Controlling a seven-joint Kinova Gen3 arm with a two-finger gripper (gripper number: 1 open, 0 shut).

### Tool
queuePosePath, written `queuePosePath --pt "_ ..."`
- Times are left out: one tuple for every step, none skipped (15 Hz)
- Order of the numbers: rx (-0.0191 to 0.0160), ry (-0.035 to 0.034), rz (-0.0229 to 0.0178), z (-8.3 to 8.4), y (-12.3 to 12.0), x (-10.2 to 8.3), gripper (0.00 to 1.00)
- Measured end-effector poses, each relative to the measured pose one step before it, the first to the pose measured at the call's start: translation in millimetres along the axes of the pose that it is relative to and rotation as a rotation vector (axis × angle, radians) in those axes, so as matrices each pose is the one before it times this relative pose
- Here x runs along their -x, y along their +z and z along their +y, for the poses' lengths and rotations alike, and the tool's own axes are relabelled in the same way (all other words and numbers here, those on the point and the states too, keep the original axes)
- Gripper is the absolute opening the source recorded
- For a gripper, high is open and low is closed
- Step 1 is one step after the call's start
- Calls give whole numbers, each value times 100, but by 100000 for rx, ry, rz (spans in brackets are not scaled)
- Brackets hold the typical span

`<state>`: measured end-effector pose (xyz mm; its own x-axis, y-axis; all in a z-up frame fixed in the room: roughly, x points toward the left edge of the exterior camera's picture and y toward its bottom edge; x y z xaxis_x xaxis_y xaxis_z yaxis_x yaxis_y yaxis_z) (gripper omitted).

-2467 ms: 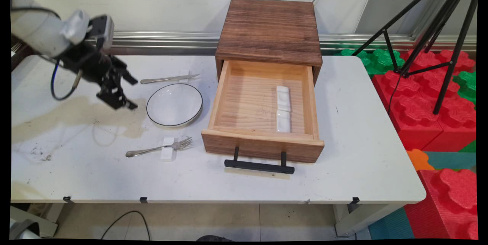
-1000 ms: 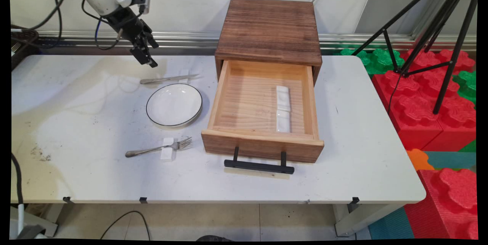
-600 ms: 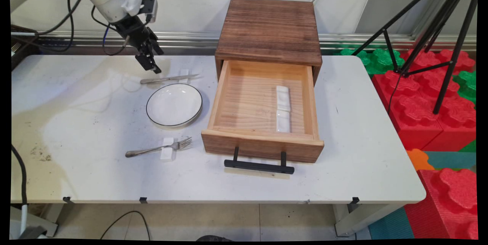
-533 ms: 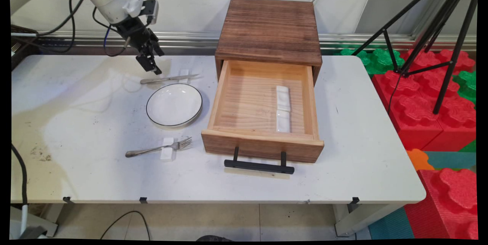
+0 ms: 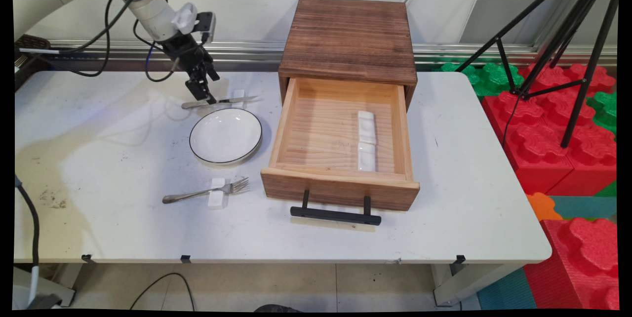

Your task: Pick up the knife from the left of the white plate

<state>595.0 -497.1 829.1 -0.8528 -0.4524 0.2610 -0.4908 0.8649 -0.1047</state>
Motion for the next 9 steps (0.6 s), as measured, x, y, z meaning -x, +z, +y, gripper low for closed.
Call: queuePosePath --pt "69 118 -113 -5 312 -191 100" --pt "45 139 -160 0 336 -189 100" --pt "-67 79 -171 -8 294 -173 100" --pt "-89 5 -193 -5 222 -102 100" --pt "-147 -22 -298 -20 244 -105 100" --pt "-104 69 -298 -28 223 -84 100" --pt "-118 117 -268 -31 173 -65 100" --pt "-127 120 -258 -39 178 -56 100" --pt "-203 120 -270 -54 145 -31 100"
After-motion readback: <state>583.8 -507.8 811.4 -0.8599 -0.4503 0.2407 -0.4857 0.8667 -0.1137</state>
